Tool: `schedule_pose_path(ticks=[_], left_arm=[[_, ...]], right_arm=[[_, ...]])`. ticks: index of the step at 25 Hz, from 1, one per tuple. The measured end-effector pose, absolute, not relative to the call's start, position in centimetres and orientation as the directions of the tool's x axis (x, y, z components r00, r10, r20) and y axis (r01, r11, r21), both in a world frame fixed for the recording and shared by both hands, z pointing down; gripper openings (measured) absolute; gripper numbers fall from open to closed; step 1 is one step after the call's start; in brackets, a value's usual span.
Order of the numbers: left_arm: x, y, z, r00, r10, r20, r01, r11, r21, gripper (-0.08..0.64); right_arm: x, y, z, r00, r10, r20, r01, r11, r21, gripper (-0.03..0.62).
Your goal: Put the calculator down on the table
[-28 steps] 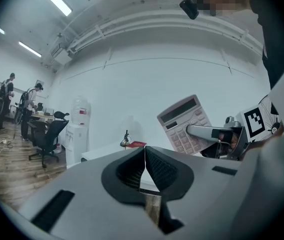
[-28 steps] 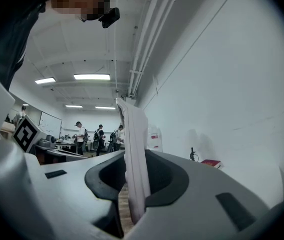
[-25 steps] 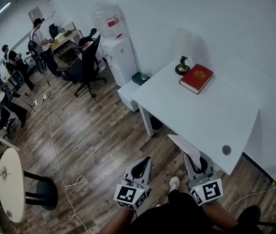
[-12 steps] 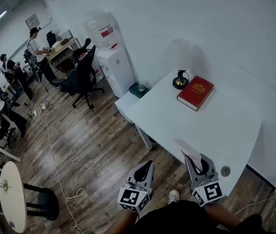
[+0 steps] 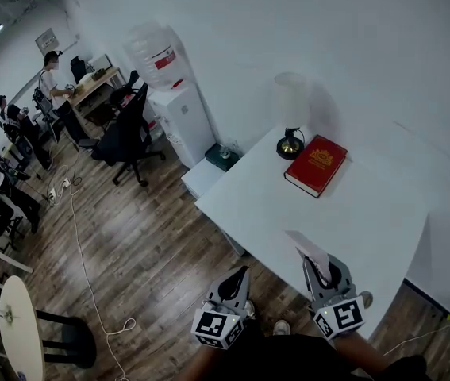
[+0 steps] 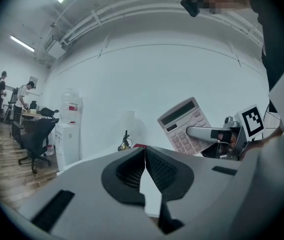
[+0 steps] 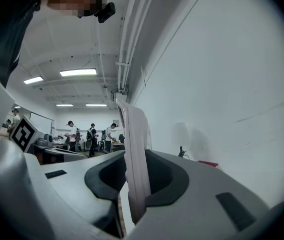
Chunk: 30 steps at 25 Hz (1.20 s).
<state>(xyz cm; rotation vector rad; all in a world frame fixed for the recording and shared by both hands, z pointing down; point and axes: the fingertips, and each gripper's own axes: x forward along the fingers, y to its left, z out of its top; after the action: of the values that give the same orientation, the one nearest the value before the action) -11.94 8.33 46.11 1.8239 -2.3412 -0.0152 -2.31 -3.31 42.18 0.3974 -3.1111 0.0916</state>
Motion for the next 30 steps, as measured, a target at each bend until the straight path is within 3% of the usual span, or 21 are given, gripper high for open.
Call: schedule_pose_path(ticks=[6,14,22,30], left_arm=[[-15.5,3.2,46.5,-0.161,-0.979,0.126,-0.977,0.176,0.119,0.023],[-18.5,-5.1,46.0,0.055,-0.991,0.12,-0.992,-0.04,0.123,0.023],[-19.4,-11.4,46.2,0.279,-0.953,0.118,-0.956,-0.265,0.124,0.023],[-18.8,-14.0,48.5,0.445,-0.883,0.146,-0.893,-0.427,0.142,0.023]], right_arm=[[-4.7,-7.6,42.4,-0.941,-0.339,0.01,-0.339,0.938,-0.071,0.104],[-6.3,-11.8,41.8,-0.87,-0.493,-0.006,-0.491,0.868,-0.069,0.104],[-5.7,-15.4,42.7,-0.718,-0.695,0.028,-0.694,0.714,-0.097,0.104],[-4.1,-15.9,44.9,-0.571,-0.816,0.083,-0.819,0.56,-0.125,0.104]])
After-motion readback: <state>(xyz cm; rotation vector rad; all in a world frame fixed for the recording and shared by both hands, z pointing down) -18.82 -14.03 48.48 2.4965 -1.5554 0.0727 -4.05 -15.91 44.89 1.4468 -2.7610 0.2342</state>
